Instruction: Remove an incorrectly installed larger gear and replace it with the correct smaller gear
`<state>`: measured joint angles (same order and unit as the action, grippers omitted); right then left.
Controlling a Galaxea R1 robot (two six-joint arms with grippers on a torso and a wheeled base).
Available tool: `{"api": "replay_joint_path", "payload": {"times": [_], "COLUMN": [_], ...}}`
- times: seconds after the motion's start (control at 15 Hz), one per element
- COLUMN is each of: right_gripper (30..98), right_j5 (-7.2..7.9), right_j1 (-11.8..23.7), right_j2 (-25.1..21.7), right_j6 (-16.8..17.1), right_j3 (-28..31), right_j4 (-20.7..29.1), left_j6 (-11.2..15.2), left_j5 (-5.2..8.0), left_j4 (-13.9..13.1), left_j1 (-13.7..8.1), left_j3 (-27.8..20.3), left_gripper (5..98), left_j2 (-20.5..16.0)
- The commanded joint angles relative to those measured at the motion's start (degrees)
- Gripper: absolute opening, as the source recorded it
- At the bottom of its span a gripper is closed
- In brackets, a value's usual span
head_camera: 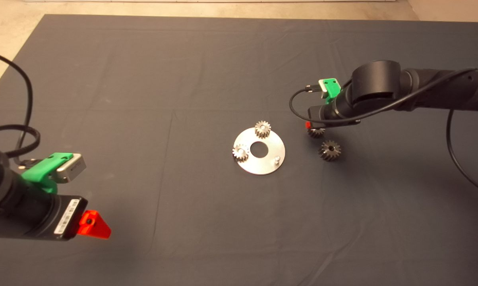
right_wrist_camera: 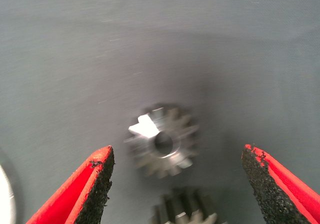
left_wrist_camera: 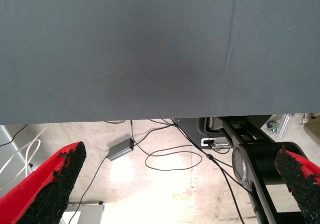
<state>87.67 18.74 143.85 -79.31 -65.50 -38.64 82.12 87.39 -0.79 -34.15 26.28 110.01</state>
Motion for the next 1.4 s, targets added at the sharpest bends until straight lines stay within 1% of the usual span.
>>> {"api": "replay_joint_path", "payload": {"times": [0.0,0.2,0.27,0.4,0.47,0.6,0.67,0.8,1.0,1.2,1.33], "right_gripper": [68.1,68.1,68.1,68.1,68.1,68.1,68.1,68.1,68.1,68.1,68.1], "right_j5": [5.49,5.49,5.40,5.40,5.06,2.37,2.06,1.98,1.89,1.62,1.96], "right_j1": [1.31,1.31,1.31,1.31,1.31,1.31,1.31,1.39,1.31,1.31,1.31], "right_j2": [-0.27,0.25,0.43,0.34,0.42,0.78,0.98,1.97,2.05,2.10,1.94], "right_j6": [0.30,0.30,0.30,0.34,0.30,0.30,0.39,0.39,0.95,1.44,1.62], "right_j3": [-2.51,-2.99,-2.95,-2.78,-2.69,-2.69,-2.69,-2.95,-4.62,-4.62,-4.78], "right_j4": [4.30,6.57,8.25,8.93,9.02,9.46,9.37,9.37,9.28,9.11,9.11], "left_j6": [-0.11,-0.11,-0.11,-0.11,-0.11,-0.11,-0.11,-0.11,-0.11,-0.11,-0.11], "left_j5": [5.77,5.77,5.68,5.77,5.77,5.82,5.86,5.77,5.77,5.86,5.77], "left_j4": [0.44,0.44,0.44,0.44,0.44,0.35,0.35,0.35,0.35,0.35,0.35], "left_j1": [-0.05,-0.05,-0.05,-0.05,-0.05,-0.05,-0.05,-0.05,-0.05,-0.05,-0.05], "left_j3": [-0.02,-0.11,-0.11,-0.28,-0.46,-0.46,-0.29,-0.46,-0.37,-0.60,-0.63], "left_gripper": [98.2,98.2,98.2,98.2,98.2,98.2,98.2,98.2,98.2,98.2,98.2], "left_j2": [-0.18,-0.09,0.00,-0.09,-0.17,-0.09,-0.09,0.00,0.00,-0.09,0.00]}}
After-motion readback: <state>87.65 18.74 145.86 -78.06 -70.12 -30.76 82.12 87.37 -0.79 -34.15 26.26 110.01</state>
